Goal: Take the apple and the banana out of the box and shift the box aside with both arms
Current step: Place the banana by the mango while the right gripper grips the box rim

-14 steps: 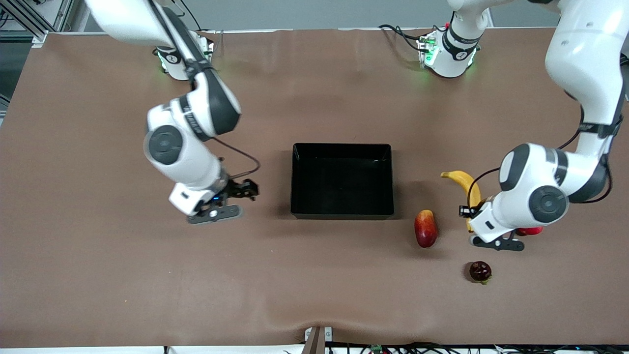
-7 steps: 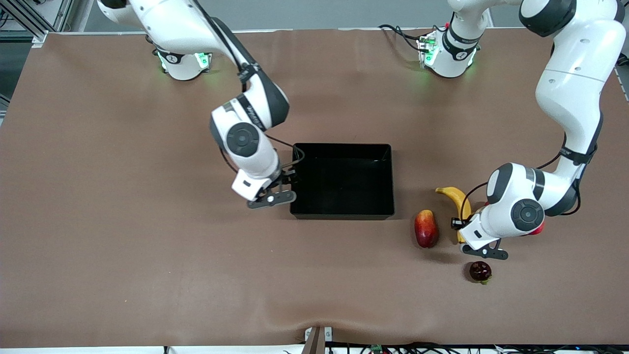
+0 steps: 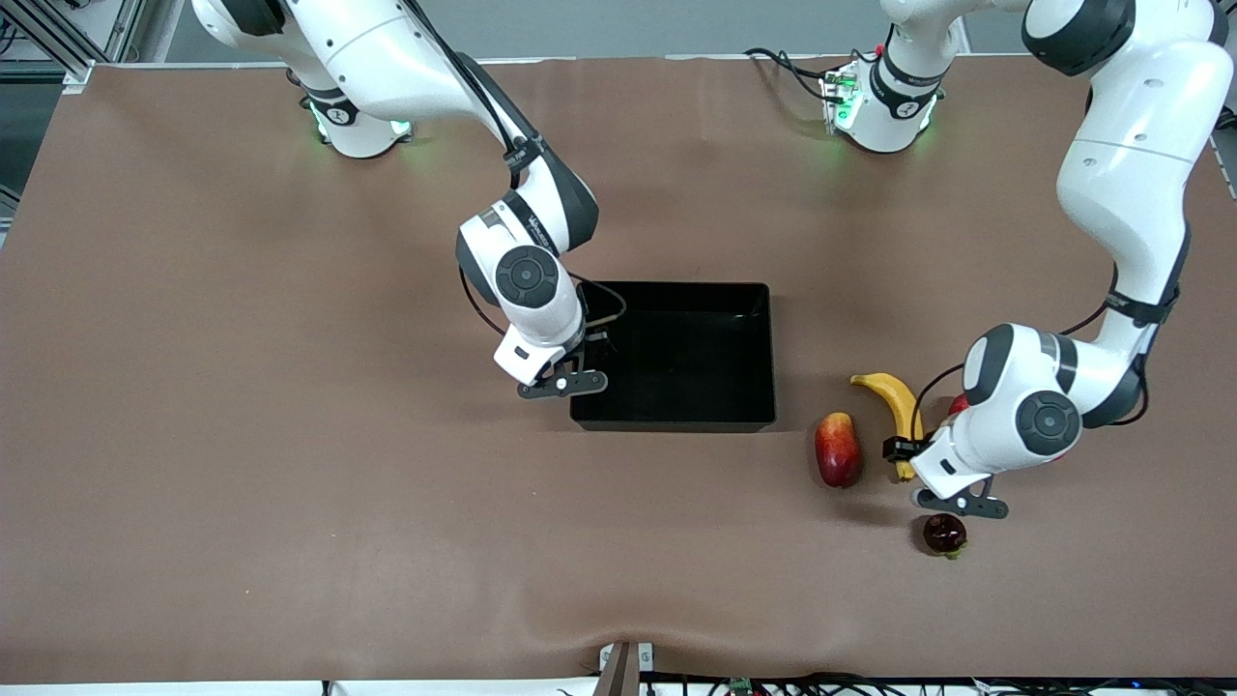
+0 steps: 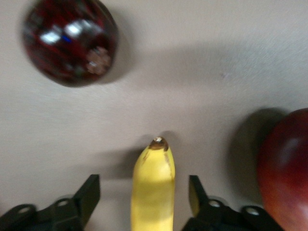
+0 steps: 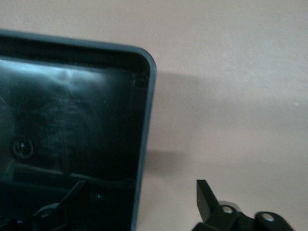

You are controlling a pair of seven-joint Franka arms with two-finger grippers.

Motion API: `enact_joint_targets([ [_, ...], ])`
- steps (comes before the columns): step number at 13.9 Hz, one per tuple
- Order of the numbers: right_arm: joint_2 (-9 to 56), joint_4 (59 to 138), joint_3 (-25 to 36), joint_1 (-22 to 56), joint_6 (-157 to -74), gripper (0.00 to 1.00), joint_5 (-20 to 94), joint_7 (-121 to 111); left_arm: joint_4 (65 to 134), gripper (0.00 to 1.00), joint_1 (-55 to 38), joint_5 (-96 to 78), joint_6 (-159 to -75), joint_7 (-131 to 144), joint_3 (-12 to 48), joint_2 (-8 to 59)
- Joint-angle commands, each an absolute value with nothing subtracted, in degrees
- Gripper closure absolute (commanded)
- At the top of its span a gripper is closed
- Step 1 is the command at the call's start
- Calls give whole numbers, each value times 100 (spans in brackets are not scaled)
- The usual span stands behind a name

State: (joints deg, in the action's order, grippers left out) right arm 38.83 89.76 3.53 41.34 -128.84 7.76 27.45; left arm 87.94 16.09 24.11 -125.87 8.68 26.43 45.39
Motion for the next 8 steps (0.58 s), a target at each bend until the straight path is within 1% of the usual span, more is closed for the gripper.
enact_joint_targets([
  [1, 3999, 8903, 422, 4323, -12999, 86, 765, 2918, 8868, 0, 1652, 2452, -11876, 844, 2786, 3607],
  [2, 3999, 8886, 422, 4307, -12982, 96, 765, 2901, 8851, 0, 1661, 2443, -11691, 835, 2804, 3343],
  [3, 3999, 8877, 413, 4281, -12973, 100, 765, 2900, 8790, 0, 1661, 2391, -11568, 835, 2804, 3105],
  [7, 3929, 8859, 431, 4237, -12736, 100, 773, 2865, 8587, 0, 1819, 1935, -10708, 826, 2795, 2261],
  [8, 3911, 8790, 448, 4202, -12544, 100, 782, 2857, 8578, 0, 1828, 1838, -10444, 817, 2795, 2041],
])
